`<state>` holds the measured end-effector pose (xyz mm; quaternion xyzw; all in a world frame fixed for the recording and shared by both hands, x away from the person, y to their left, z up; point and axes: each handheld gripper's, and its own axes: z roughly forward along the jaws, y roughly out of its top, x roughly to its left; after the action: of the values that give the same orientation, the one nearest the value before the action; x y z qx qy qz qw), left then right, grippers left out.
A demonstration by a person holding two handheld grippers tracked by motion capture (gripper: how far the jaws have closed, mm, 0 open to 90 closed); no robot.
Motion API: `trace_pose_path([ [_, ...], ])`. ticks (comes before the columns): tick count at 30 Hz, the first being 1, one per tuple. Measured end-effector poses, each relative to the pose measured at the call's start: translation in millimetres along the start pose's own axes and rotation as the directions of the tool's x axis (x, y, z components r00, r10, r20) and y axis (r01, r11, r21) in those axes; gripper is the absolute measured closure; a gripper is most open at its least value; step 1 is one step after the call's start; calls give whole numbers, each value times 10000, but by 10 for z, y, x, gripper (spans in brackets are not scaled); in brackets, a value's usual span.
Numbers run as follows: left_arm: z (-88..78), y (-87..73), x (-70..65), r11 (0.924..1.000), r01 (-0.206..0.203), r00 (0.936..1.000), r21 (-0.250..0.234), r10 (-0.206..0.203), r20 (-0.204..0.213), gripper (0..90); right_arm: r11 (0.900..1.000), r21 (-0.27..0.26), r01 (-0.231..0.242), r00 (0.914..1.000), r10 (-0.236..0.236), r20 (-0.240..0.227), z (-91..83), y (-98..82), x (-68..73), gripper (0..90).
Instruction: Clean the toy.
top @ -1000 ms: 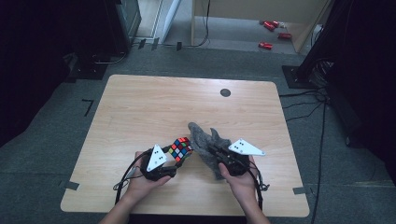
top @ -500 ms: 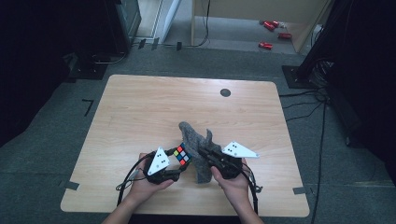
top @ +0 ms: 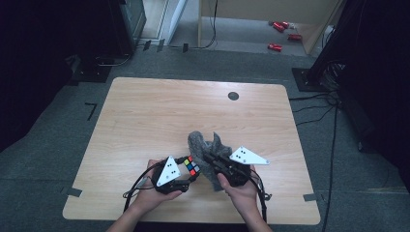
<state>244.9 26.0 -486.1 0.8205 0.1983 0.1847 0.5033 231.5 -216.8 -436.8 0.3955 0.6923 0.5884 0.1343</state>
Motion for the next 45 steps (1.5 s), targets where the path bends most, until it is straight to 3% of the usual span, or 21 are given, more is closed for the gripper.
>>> trace_pose_path([
  [2, -26, 0, 52, 9995, 278, 9996, -152, -278, 15, 355, 9992, 107, -383, 9991, 381, 199, 0, -25, -86, 808],
  [4, -27, -1, 57, 9993, 334, 9994, -186, -334, 33, 355, 9991, 145, -388, 9990, 385, 244, 3, -29, -103, 808],
  [10, -43, 14, 16, 9991, 132, 9999, -392, -130, 56, 355, 9989, 217, -423, 9980, 412, 486, 14, -47, -118, 808],
  [15, -83, 25, 31, 9976, 225, 9996, -660, -213, 186, 355, 9981, 318, -529, 9966, 508, 647, 20, -73, -152, 811],
  [18, -69, 15, 35, 9978, 272, 9993, -613, -256, 263, 355, 9981, 300, -541, 9966, 522, 634, 16, -59, -129, 817],
  [21, -27, 0, -1, 9994, -29, 9998, -345, 35, 183, 354, 9982, 191, -562, 9973, 552, 494, 3, -40, -96, 823],
  [22, -19, 1, -32, 9991, -207, 9994, -359, 216, 263, 355, 9995, 44, -308, 9992, 307, 242, -12, -3, -33, 822],
  [26, -51, 31, -56, 9974, -256, 9995, -673, 269, 183, 355, 10000, -56, -29, 9990, 32, 441, -14, 19, 19, 826],
  [28, -103, 42, -20, 9955, -99, 9998, -937, 115, 163, 355, 9991, -6, -418, 9971, 417, 630, -16, -5, -58, 831],
  [33, -131, 43, 34, 9929, 263, 9993, -1163, -230, 292, 355, 9971, 241, -722, 9943, 700, 804, 11, -69, -140, 837],
  [40, -49, 6, 5, 9980, 129, 9995, -612, -111, 310, 354, 9993, 47, -383, 9984, 381, 419, -8, -14, -10, 837],
  [41, -54, 17, -16, 9973, 83, 9993, -729, -56, 372, 354, 10000, 12, -47, 9992, 47, 393, -13, 16, 53, 837],
  [43, -66, 27, -21, 9966, 64, 9995, -823, -38, 312, 355, 10000, -39, 41, 9989, -39, 460, -11, 20, 68, 837],
  [45, -94, 40, -10, 9954, 88, 9996, -954, -63, 264, 354, 9998, -14, -174, 9979, 175, 623, -4, -4, 2, 838],
])
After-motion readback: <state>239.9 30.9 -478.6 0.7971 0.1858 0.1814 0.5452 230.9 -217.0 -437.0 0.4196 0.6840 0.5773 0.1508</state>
